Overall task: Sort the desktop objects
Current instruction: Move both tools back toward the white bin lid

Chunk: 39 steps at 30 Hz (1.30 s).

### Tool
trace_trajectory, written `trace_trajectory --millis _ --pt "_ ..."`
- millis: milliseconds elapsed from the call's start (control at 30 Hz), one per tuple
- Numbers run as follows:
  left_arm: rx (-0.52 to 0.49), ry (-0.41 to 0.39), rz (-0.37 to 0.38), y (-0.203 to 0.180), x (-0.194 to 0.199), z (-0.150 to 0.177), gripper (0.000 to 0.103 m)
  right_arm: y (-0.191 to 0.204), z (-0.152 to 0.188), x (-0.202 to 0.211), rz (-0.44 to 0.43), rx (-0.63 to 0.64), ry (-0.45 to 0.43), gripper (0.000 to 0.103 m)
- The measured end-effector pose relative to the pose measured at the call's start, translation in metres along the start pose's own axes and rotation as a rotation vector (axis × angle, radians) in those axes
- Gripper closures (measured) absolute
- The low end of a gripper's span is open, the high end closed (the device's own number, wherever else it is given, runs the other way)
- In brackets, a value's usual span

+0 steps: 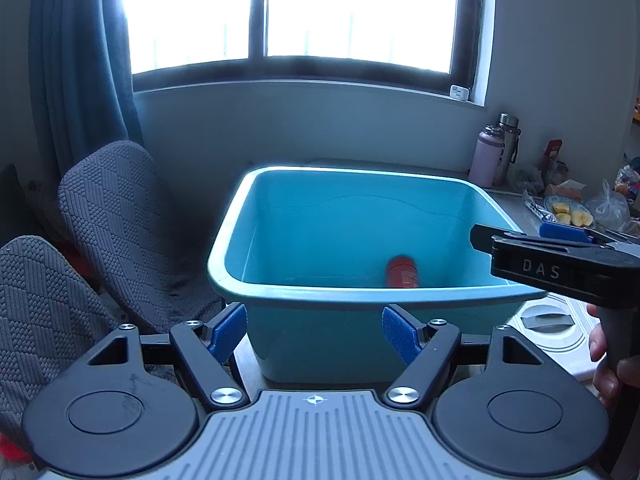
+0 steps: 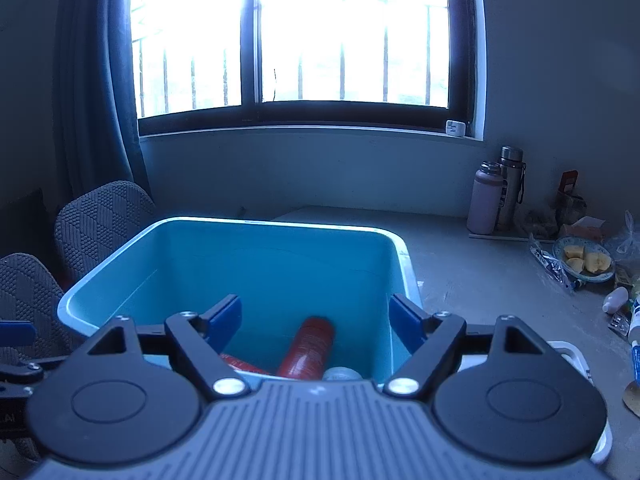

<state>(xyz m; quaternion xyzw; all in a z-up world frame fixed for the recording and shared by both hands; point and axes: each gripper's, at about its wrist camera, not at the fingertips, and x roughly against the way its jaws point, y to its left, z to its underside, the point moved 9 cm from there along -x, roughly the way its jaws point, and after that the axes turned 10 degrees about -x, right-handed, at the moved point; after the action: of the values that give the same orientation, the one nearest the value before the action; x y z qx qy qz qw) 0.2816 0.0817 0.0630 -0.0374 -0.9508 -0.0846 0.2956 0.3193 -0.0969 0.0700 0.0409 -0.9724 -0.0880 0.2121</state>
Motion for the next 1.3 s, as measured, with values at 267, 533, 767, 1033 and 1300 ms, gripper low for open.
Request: trace_trajectory --millis 267,533,767,1033,1300 --pt "0.004 0.046 0.004 -0.048 0.024 0.021 0.026 -0.045 0.024 0.038 0.029 -0.016 0.039 0.018" --pt "-0.009 0.098 0.039 -0.110 0.048 0.063 0.026 -0.096 0.067 0.076 0.072 -0.045 0.117 0.016" --pt "-0.005 0.135 0.058 -0.140 0.064 0.104 0.026 -0.128 0.100 0.106 0.109 -0.054 0.157 0.016" --pt "-0.035 0.160 0.088 -0.172 0.073 0.131 0.026 -0.162 0.129 0.136 0.156 -0.082 0.175 0.016" --pt "-0.063 0.167 0.123 -0.208 0.078 0.130 0.026 -0.195 0.132 0.152 0.190 -0.102 0.177 0.016"
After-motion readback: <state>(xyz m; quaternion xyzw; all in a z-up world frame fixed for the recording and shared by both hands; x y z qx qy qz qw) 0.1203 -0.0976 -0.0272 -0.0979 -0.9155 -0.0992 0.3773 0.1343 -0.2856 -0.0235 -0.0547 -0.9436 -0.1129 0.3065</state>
